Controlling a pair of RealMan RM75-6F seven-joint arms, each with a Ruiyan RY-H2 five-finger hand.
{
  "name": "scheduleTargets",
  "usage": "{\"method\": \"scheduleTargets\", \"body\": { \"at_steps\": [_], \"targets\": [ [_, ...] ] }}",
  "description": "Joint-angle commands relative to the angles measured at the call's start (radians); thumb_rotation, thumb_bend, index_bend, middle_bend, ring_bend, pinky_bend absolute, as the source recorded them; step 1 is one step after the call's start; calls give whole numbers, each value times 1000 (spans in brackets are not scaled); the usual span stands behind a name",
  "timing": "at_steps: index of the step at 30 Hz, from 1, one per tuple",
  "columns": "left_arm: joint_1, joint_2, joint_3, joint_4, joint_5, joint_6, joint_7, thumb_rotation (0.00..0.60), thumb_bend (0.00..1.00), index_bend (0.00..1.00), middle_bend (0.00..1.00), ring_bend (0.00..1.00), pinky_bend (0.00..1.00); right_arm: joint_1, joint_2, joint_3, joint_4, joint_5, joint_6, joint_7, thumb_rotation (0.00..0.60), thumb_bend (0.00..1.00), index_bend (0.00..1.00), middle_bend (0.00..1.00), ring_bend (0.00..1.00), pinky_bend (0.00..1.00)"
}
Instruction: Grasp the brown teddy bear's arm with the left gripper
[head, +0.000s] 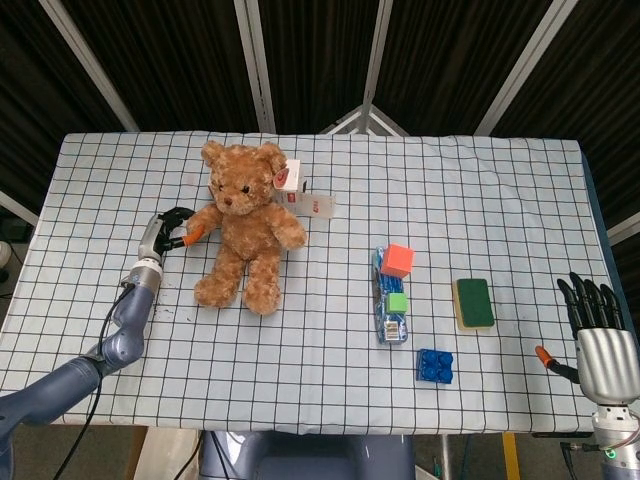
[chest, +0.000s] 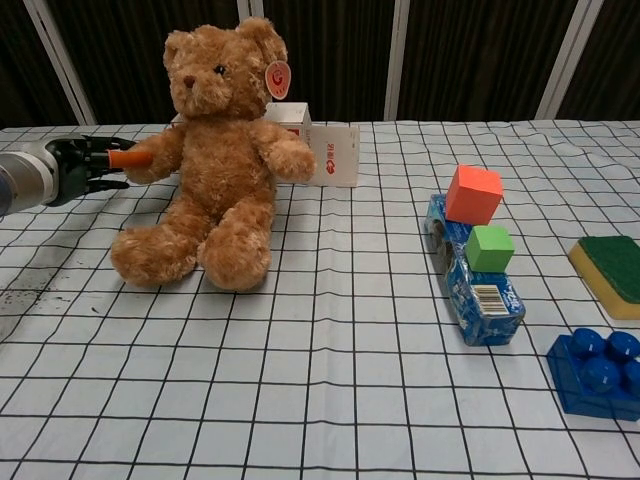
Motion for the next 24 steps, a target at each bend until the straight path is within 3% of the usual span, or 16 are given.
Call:
{"method": "scheduleTargets", "body": {
  "at_steps": [1, 10, 17, 24],
  "targets": [
    [-6, -8, -3, 10, -44, -8, 41, 600, 454, 449, 415, 24, 101, 1, -1, 0, 0, 1, -2, -2, 600, 151, 0, 0, 0, 0],
    [-11, -4, -22, -32, -74, 17, 85, 600, 446, 446, 406, 24, 101, 1, -5, 2, -5, 9, -4, -16, 600, 150, 0, 0, 0, 0],
    [4, 31, -63, -151, -53, 145, 120, 600, 444, 446, 406, 24, 101, 1, -8, 1, -11, 9, -7, -36, 600, 151, 0, 0, 0, 0],
    [22, 58, -50, -176, -85, 153, 172, 600, 440, 442, 405, 24, 101, 2, -7, -2, -14, 6, -9, -39, 600, 151, 0, 0, 0, 0]
  ]
}}
